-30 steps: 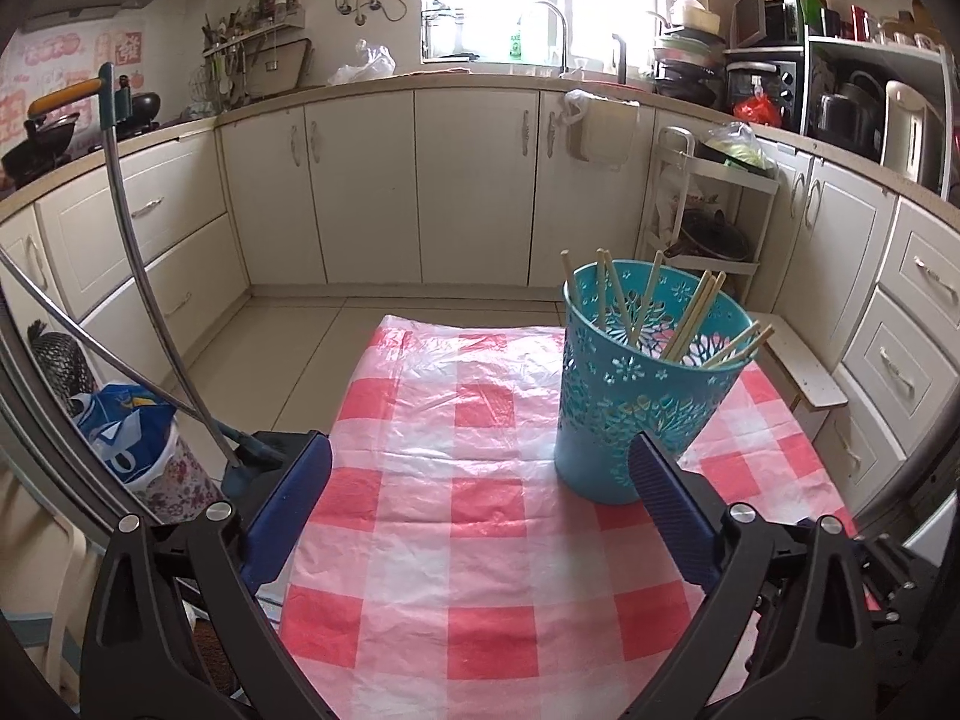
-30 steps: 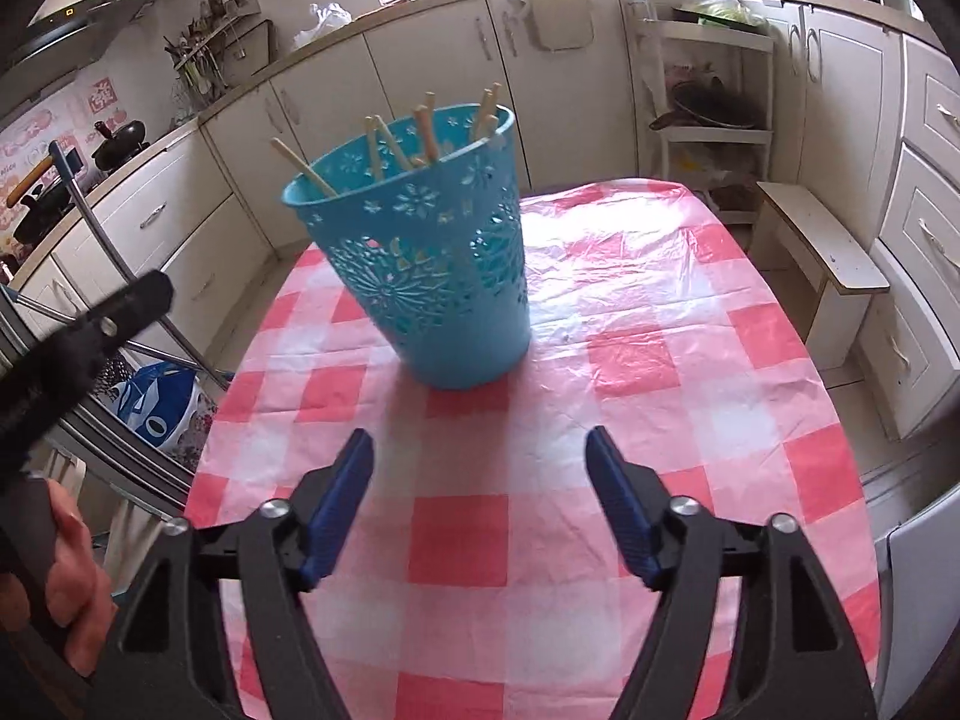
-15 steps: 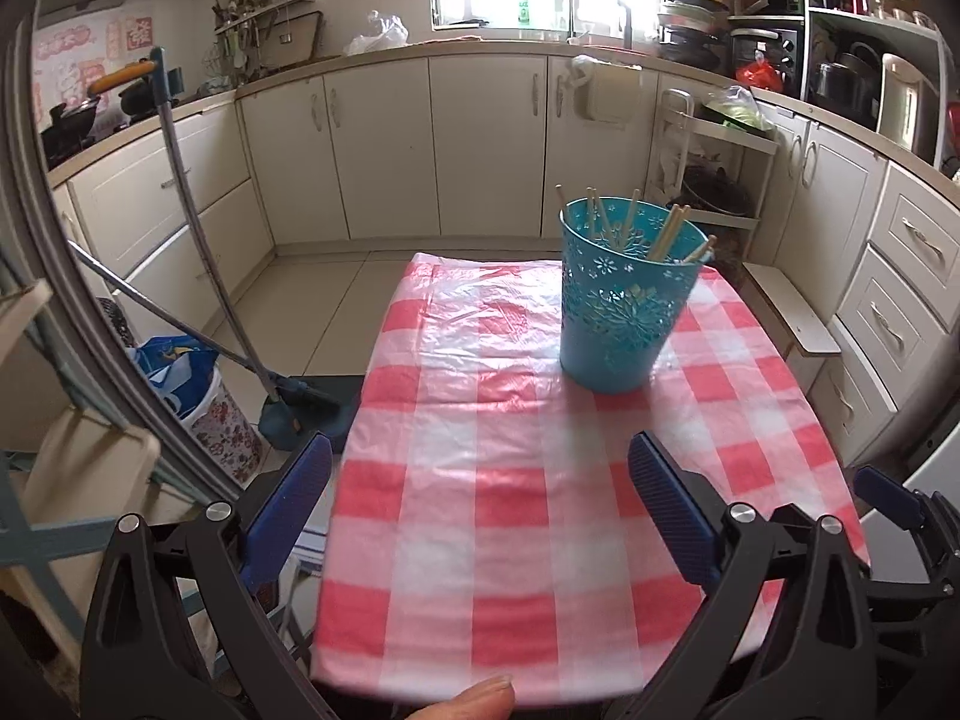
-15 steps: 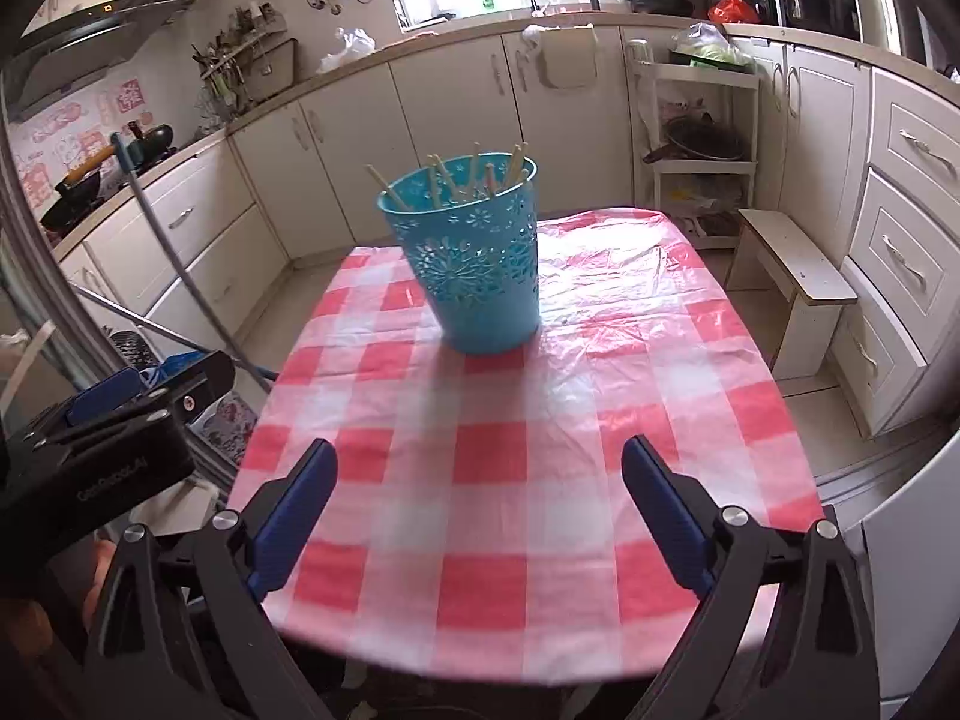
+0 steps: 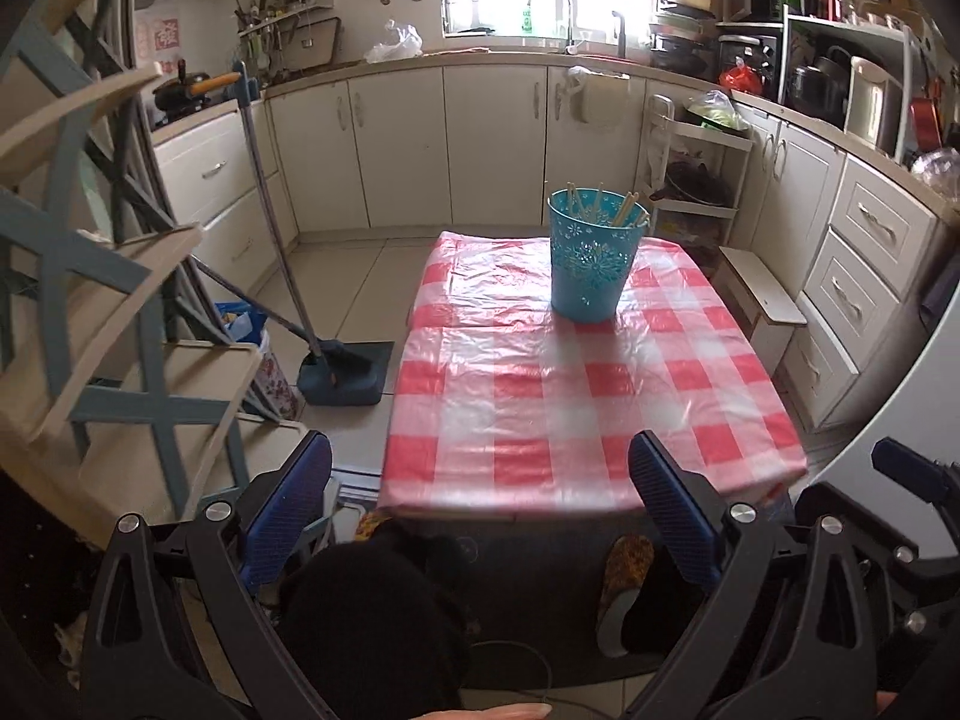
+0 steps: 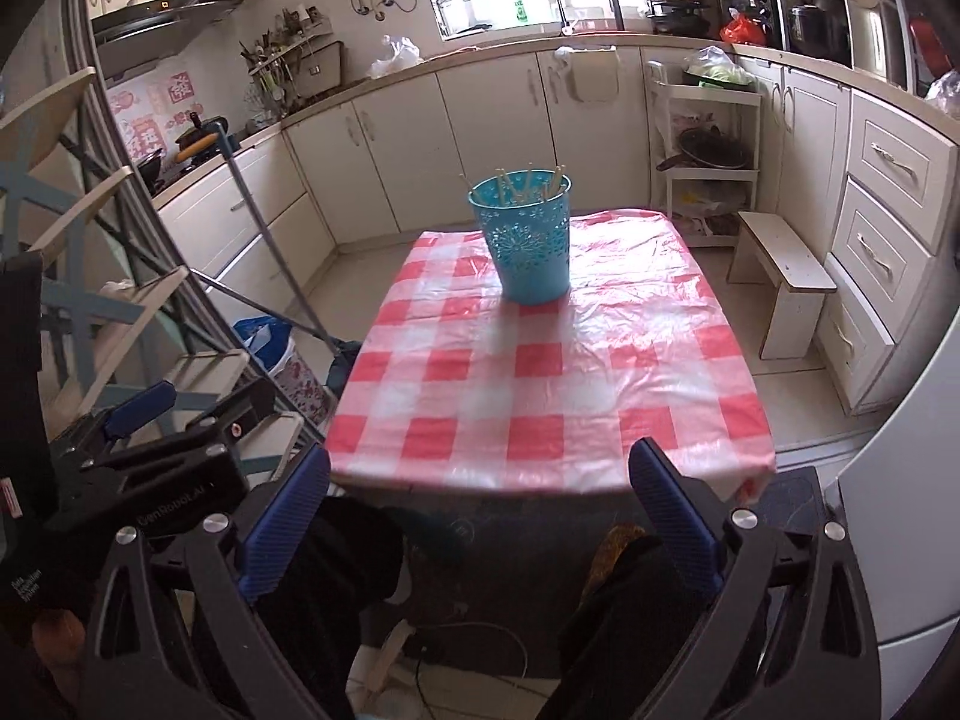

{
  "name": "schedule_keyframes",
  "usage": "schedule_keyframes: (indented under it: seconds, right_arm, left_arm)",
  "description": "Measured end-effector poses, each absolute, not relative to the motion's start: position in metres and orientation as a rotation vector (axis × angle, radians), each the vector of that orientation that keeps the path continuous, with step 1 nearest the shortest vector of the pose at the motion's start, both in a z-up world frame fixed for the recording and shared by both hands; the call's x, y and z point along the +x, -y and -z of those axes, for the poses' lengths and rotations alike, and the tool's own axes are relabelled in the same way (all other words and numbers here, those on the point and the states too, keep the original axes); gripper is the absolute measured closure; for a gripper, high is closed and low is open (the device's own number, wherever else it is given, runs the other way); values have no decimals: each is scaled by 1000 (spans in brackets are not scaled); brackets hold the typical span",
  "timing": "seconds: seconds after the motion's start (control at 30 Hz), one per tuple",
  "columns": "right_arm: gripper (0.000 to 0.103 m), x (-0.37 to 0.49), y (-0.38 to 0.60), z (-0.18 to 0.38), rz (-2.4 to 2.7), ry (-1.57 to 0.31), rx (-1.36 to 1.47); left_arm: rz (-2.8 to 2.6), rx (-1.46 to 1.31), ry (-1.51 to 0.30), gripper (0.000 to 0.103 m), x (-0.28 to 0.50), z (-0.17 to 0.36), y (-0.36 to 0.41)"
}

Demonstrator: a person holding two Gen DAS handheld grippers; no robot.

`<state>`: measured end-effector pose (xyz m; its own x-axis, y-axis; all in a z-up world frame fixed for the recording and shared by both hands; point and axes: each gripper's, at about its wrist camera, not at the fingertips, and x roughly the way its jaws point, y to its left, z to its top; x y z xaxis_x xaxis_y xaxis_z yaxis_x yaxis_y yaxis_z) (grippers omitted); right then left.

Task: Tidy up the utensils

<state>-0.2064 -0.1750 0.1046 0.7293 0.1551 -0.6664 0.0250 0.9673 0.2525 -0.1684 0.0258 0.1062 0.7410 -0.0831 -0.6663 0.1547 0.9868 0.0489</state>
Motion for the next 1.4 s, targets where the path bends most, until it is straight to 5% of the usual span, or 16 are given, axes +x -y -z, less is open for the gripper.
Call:
schedule_keyframes:
  seconds: [0.57, 1.4]
  right_arm:
    - [8, -330, 133, -120, -81, -725, 290]
    - [8, -351, 113, -131, -103, -664, 251]
  left_arm:
    - [75, 126, -720, 8, -292, -126, -70]
    - [74, 102, -670, 8, -311, -137, -81]
